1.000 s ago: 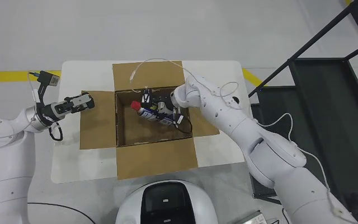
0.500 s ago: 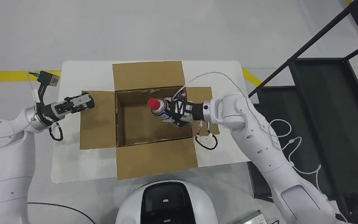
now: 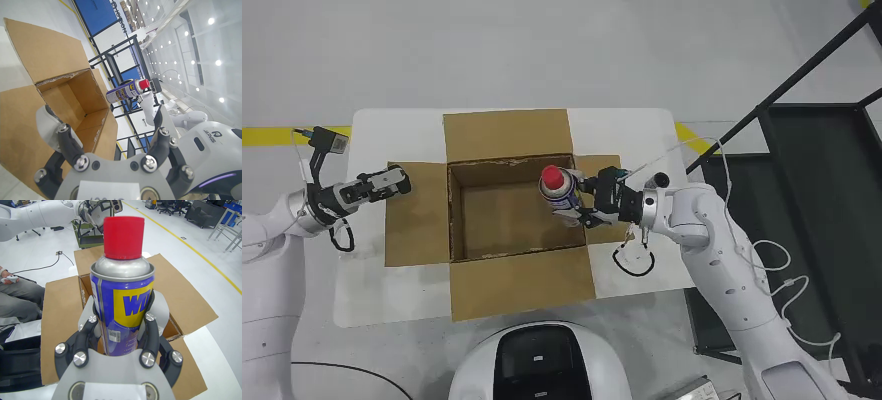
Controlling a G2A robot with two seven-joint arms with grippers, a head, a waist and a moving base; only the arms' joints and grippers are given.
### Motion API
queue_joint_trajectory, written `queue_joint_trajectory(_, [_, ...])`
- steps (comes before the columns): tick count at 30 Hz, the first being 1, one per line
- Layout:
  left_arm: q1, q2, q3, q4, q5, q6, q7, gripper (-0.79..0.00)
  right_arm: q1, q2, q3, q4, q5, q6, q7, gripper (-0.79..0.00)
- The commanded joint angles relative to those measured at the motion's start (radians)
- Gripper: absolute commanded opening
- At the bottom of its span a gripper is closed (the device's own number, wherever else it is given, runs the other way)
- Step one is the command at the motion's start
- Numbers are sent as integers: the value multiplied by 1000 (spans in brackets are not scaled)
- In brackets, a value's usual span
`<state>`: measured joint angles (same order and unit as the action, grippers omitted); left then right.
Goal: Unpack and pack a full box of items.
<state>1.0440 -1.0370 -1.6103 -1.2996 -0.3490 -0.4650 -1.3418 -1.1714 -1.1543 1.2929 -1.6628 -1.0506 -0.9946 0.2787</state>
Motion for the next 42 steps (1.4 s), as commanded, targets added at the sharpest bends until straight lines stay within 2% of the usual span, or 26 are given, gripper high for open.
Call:
queue_joint_trajectory(1, [0, 0, 0, 0, 0, 0, 0, 0, 0, 0, 0, 0, 0, 0, 0, -785])
queue_joint_trajectory(12, [0, 0, 0, 0, 0, 0, 0, 0, 0, 0, 0, 0, 0, 0, 0, -785])
queue_joint_trajectory(15, [0, 0, 0, 0, 0, 0, 0, 0, -21, 5, 30, -3, 24, 3, -43, -785])
queue_joint_trajectory(19, [0, 0, 0, 0, 0, 0, 0, 0, -90, 28, 112, -6, 50, -18, -144, -785])
queue_joint_trajectory(22, [0, 0, 0, 0, 0, 0, 0, 0, -172, 53, 187, -6, 62, -18, -277, -785])
queue_joint_trajectory(25, [0, 0, 0, 0, 0, 0, 0, 0, -253, 75, 282, 18, 16, -18, -457, -785])
queue_joint_trajectory(27, [0, 0, 0, 0, 0, 0, 0, 0, -306, 86, 342, 58, -69, -18, -582, -785])
queue_joint_trajectory(32, [0, 0, 0, 0, 0, 0, 0, 0, -397, 99, 400, 146, -191, -18, -884, -785])
queue_joint_trajectory(33, [0, 0, 0, 0, 0, 0, 0, 0, -403, 101, 400, 152, -202, -18, -915, -785])
queue_joint_trajectory(42, [0, 0, 0, 0, 0, 0, 0, 0, -403, 101, 400, 152, -202, -18, -915, -785])
